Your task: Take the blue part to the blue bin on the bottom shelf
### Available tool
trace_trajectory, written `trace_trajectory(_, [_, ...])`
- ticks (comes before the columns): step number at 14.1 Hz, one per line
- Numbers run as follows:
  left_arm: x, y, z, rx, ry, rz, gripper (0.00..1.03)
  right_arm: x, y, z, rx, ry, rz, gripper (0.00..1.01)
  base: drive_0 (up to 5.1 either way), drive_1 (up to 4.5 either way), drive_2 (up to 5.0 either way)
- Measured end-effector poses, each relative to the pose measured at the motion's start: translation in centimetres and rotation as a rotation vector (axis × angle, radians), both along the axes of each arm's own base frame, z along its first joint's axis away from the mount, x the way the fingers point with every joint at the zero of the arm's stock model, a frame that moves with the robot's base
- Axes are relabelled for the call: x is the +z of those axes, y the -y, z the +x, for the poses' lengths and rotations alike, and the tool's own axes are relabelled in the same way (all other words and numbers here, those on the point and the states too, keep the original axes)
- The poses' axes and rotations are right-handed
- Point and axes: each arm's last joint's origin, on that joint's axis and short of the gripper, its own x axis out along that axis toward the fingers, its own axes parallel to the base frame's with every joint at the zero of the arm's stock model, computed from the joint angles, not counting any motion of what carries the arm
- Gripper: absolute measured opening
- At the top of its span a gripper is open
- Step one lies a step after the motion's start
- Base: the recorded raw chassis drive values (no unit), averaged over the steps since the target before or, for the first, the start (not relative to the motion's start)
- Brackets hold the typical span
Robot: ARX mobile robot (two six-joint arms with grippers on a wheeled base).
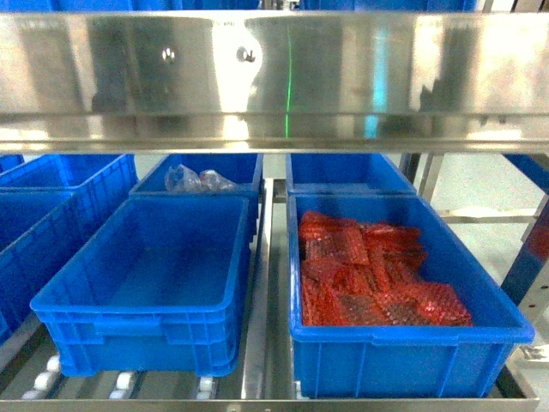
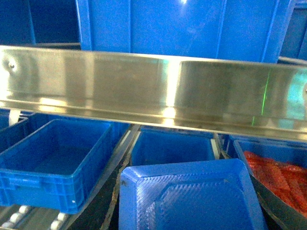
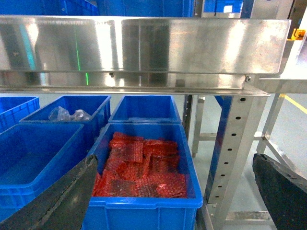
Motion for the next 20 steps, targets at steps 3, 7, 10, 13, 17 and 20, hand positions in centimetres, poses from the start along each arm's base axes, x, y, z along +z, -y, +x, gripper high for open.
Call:
trace_trajectory(3, [0.00,0.00,0.00,0.000,0.000,0.000,0.43,0.00,0.00,0.00,0.000,0.000,-0.001,0.98,0.0,0.00,0.0])
trace_trajectory(7, [0.00,0.00,0.00,0.000,0.000,0.000,0.43,0.00,0.00,0.00,0.000,0.000,-0.002,0.98,0.0,0.00,0.0])
trace_trajectory(10, [-0.01,0.00,0.00,0.000,-0.001,0.001,0.43,0.00,0.00,0.00,0.000,0.000,-0.001,0.98,0.0,0.00,0.0])
trace_trajectory(13, [-0.02,0.00,0.00,0.000,-0.002,0.001,0.43,-0.01,0.00,0.00,0.001,-0.002,-0.003,0.98,0.0,0.00,0.0])
trace_trajectory(17, [-0.08,0.01,0.00,-0.002,-0.005,0.002,0.43,-0.01,0.00,0.00,0.000,-0.001,-0.002,0.98,0.0,0.00,0.0])
trace_trajectory(20, [-0.08,0.01,0.00,-0.002,-0.004,0.002,0.43,0.00,0.00,0.00,0.000,0.000,-0.002,0.98,0.0,0.00,0.0])
